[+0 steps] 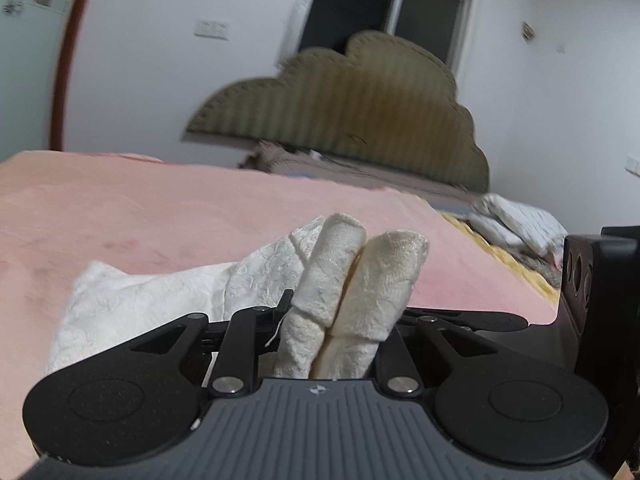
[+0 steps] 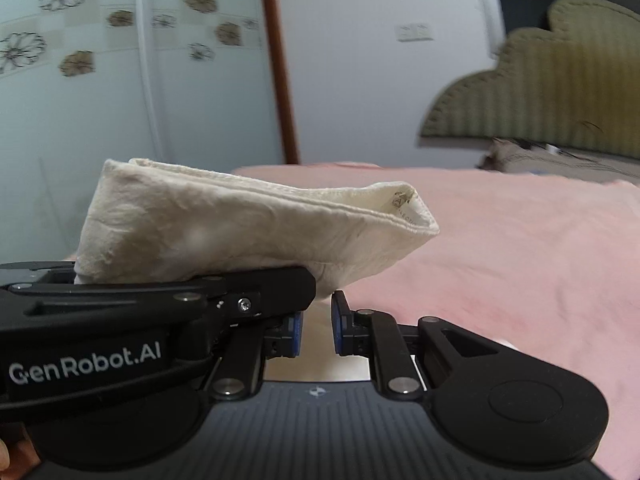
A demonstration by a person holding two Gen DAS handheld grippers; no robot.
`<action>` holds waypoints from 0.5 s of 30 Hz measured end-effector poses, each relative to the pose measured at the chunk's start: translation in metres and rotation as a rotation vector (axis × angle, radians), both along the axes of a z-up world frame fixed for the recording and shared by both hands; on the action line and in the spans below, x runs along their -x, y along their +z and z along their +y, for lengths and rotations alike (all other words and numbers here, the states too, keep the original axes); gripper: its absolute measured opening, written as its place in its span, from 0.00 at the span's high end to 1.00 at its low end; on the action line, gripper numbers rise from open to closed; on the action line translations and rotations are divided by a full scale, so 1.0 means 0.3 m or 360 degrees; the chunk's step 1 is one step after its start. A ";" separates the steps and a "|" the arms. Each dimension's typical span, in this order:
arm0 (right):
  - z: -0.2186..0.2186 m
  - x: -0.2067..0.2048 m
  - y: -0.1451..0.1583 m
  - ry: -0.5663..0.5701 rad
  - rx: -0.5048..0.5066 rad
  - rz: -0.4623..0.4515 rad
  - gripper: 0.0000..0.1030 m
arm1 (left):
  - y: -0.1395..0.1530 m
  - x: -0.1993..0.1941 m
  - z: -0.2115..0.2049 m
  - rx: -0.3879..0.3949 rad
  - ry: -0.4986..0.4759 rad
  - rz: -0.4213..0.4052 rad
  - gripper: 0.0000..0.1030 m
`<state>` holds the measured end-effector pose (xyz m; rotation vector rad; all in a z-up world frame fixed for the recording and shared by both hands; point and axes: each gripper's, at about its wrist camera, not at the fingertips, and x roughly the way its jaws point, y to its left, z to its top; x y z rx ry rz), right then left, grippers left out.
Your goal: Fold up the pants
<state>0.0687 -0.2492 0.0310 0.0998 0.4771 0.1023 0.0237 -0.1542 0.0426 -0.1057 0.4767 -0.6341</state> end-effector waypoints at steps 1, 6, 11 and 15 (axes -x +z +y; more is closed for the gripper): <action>-0.019 0.012 -0.007 -0.0023 0.0001 0.0013 0.86 | -0.011 0.004 -0.024 -0.0006 -0.0026 0.0014 0.84; -0.103 0.064 -0.050 -0.0108 0.0032 0.0115 0.86 | -0.090 0.005 -0.118 -0.0036 -0.0128 0.0118 0.69; -0.171 0.112 -0.104 -0.0179 0.0106 0.0306 0.82 | -0.147 -0.007 -0.129 -0.0034 -0.0316 0.0321 0.45; -0.236 0.216 -0.083 -0.0334 0.0213 0.0322 0.82 | -0.092 0.039 -0.066 0.0006 -0.0487 0.0274 0.34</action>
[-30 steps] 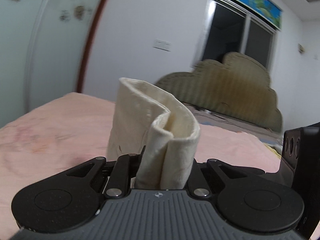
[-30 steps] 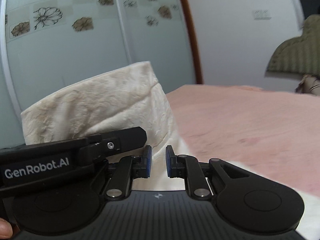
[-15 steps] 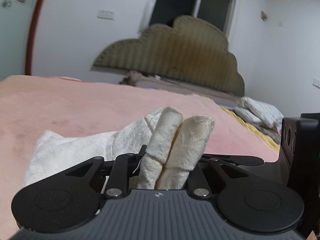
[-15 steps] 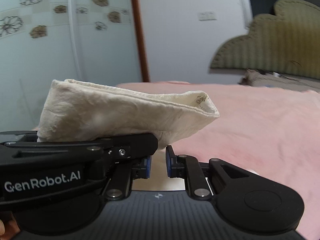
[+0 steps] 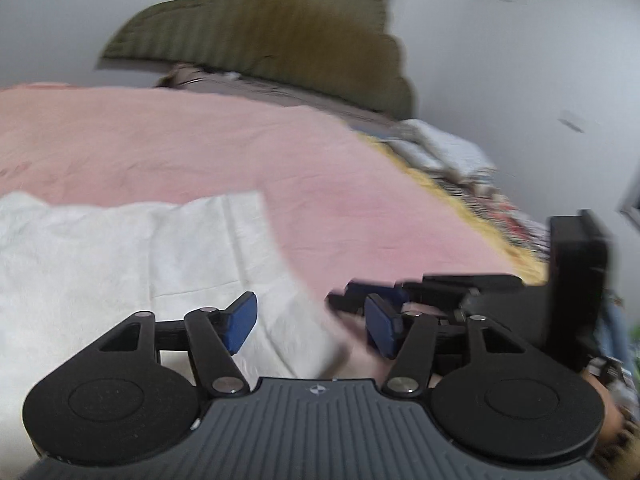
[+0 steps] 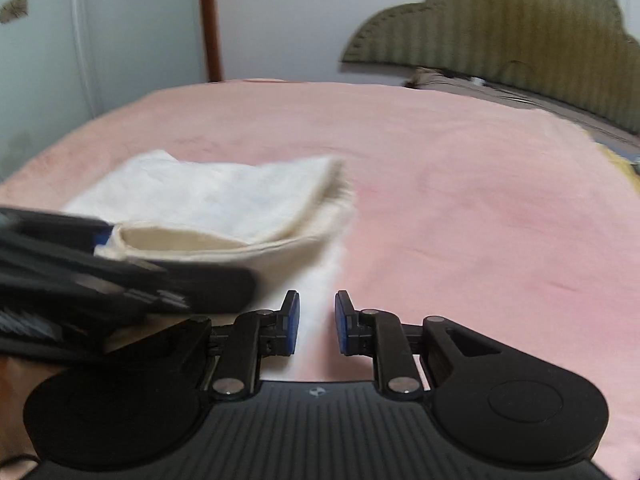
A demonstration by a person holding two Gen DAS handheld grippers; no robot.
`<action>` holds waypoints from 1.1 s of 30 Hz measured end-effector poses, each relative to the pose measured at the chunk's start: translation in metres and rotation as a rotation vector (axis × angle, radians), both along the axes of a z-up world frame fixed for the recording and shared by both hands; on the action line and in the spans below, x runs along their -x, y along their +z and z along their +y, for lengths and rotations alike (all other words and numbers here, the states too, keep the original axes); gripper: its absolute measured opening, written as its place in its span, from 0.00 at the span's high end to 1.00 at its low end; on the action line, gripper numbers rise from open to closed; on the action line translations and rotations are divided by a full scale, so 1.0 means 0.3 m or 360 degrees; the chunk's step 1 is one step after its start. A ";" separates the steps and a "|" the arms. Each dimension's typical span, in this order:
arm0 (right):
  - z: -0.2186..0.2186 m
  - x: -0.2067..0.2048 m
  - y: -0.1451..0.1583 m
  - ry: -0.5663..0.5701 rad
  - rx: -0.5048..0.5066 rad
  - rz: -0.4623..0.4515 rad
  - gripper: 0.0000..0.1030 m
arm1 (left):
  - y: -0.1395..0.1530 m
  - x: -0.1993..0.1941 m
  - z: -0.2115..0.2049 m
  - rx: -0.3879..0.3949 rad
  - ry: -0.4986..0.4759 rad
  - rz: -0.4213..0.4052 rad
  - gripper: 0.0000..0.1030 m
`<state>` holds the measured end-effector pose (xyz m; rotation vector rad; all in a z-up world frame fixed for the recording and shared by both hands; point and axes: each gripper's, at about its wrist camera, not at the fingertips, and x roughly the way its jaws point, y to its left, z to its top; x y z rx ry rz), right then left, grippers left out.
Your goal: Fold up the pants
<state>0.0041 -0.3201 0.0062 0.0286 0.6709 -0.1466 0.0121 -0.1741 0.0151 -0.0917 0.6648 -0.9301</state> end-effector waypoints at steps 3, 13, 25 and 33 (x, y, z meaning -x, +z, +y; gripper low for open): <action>-0.043 0.067 0.049 -0.0250 0.0028 -0.0160 0.82 | 0.038 0.014 0.099 -0.0038 0.0095 -0.0139 0.22; 0.233 -0.116 0.061 0.0288 -0.0046 -0.0140 0.74 | -0.068 -0.117 0.391 -0.0332 0.0570 -0.0172 0.23; 0.286 0.036 0.053 0.0286 0.0064 -0.0160 0.54 | -0.097 -0.015 0.327 -0.0499 0.0403 -0.0373 0.16; 0.275 0.035 -0.017 0.0295 -0.0009 -0.0061 0.53 | -0.098 0.048 0.307 -0.0529 0.0261 -0.0498 0.14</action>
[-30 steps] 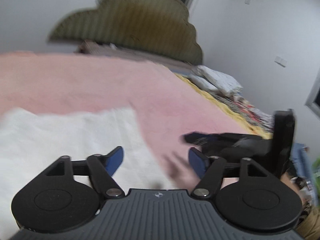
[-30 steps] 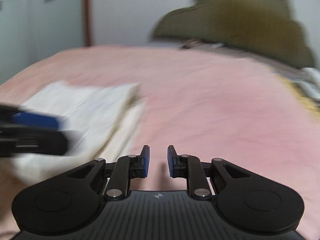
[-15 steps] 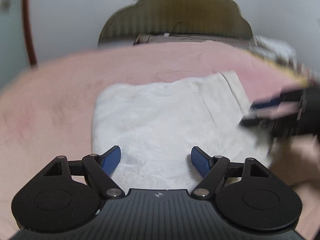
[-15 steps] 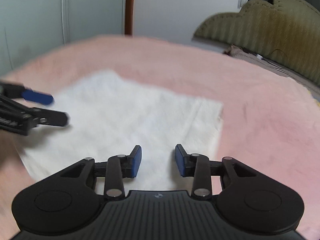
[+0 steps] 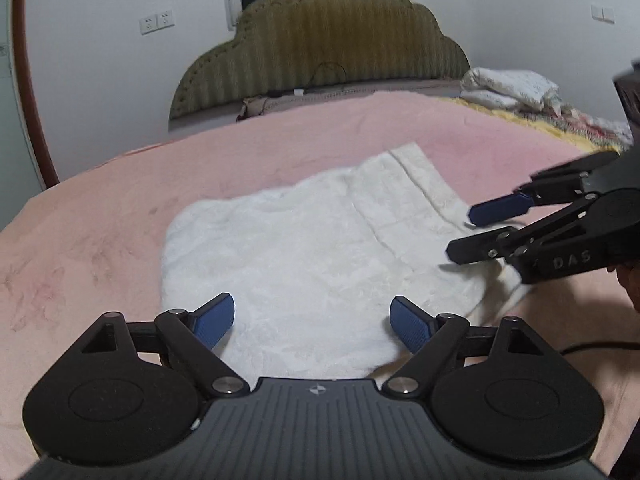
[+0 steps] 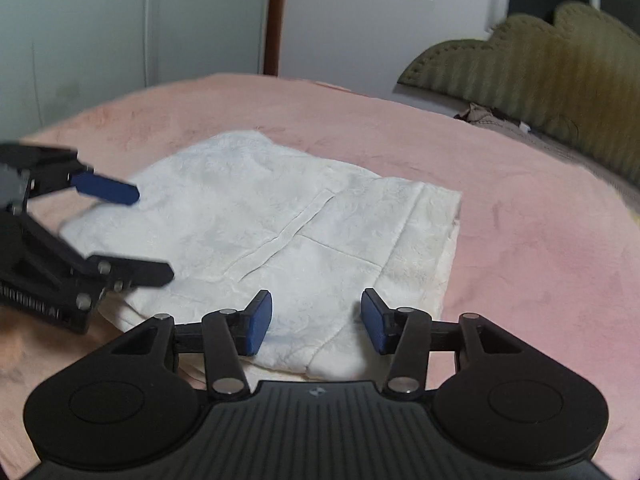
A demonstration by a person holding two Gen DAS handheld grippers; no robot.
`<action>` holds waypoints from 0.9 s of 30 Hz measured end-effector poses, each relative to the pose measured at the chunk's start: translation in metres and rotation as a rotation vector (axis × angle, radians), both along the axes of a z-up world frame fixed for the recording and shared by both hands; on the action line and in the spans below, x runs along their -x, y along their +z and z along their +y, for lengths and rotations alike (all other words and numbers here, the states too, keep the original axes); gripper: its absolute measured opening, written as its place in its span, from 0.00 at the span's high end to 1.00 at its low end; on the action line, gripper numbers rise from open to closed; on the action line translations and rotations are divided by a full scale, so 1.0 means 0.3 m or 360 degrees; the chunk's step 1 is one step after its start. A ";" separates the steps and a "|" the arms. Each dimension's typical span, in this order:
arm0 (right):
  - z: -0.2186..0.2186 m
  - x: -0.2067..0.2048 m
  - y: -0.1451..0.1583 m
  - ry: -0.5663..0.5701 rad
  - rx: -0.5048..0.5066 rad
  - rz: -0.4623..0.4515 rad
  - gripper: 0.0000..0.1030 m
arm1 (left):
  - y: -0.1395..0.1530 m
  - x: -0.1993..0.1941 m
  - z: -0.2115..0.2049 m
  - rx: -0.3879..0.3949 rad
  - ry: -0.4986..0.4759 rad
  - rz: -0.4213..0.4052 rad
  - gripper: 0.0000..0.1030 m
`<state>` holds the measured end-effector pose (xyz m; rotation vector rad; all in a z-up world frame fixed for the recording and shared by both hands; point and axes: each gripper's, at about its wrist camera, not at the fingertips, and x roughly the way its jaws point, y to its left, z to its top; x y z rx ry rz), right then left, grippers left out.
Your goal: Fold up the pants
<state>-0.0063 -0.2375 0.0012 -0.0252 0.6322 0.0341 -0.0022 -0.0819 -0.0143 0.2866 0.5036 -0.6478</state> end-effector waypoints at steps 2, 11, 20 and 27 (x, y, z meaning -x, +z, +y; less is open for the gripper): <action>-0.036 0.022 0.028 -0.0097 -0.0051 -0.0076 0.53 | 0.014 -0.029 0.009 0.0068 0.0065 0.0027 0.10; 0.035 -0.034 0.019 -0.0101 -0.0150 -0.0131 0.53 | -0.046 -0.051 -0.052 0.0009 0.0295 0.0038 0.06; 0.036 -0.035 -0.026 -0.0096 -0.0191 -0.0085 0.49 | -0.053 -0.050 -0.055 0.0006 0.0327 0.0026 0.04; 0.034 -0.033 -0.026 -0.0077 -0.0192 -0.0082 0.48 | -0.054 -0.047 -0.058 -0.0003 0.0332 0.0007 0.01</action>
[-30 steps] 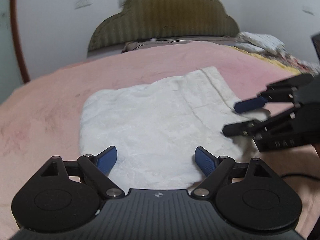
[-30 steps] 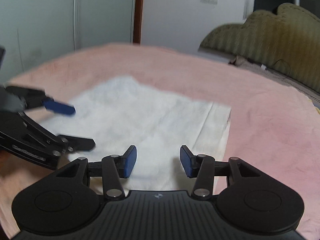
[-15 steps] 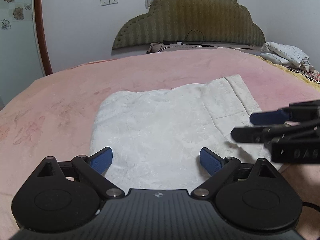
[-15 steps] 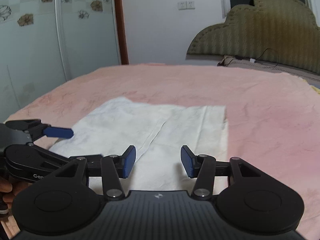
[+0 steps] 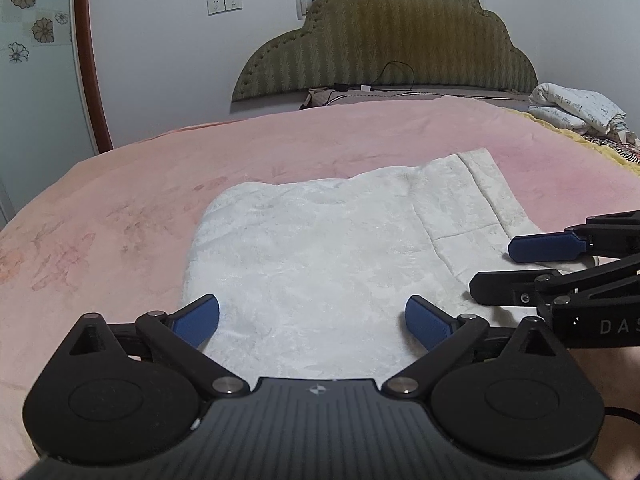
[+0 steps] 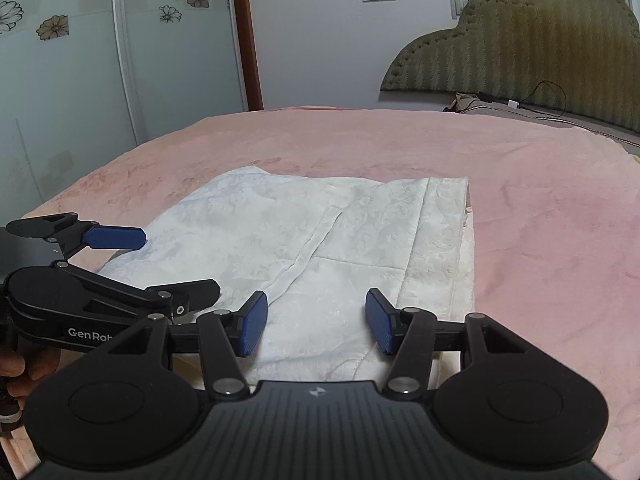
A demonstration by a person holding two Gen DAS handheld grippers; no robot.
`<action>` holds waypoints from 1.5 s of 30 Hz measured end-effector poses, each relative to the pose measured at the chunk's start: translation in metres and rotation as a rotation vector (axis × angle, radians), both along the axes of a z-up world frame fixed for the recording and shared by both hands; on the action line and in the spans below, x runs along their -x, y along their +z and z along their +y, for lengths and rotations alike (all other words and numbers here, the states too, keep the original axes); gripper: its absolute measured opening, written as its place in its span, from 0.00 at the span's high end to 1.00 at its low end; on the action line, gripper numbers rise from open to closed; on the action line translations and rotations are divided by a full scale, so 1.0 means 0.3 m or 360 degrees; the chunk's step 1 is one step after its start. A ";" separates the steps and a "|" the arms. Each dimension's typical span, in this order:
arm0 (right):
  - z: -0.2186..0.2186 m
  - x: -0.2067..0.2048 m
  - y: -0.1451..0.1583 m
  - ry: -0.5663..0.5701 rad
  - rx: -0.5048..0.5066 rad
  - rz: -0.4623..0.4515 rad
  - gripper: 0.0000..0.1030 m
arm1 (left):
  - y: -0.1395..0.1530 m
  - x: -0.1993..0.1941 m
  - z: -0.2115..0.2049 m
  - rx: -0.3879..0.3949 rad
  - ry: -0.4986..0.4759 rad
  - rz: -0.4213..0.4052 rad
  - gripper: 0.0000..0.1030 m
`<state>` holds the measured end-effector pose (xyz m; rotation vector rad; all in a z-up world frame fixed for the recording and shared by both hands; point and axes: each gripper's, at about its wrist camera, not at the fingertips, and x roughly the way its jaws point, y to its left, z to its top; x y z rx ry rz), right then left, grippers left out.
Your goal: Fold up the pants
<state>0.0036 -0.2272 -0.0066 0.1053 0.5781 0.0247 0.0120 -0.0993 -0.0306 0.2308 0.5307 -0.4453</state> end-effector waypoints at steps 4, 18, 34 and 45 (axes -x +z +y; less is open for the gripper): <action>-0.006 0.001 -0.008 0.0007 -0.0017 -0.0002 0.45 | -0.006 0.003 -0.002 -0.0013 0.0003 -0.0023 0.00; -0.004 0.017 -0.050 0.0185 -0.0060 -0.0116 0.14 | -0.010 0.012 0.055 0.0059 0.0017 -0.0095 0.00; -0.079 0.078 0.042 -0.0158 0.0057 -0.0208 0.04 | 0.043 -0.176 0.331 0.0227 0.0504 0.0075 0.02; -0.086 0.081 0.058 0.0077 0.0137 0.0033 0.36 | 0.029 -0.013 0.108 -0.0104 0.0106 -0.0180 0.00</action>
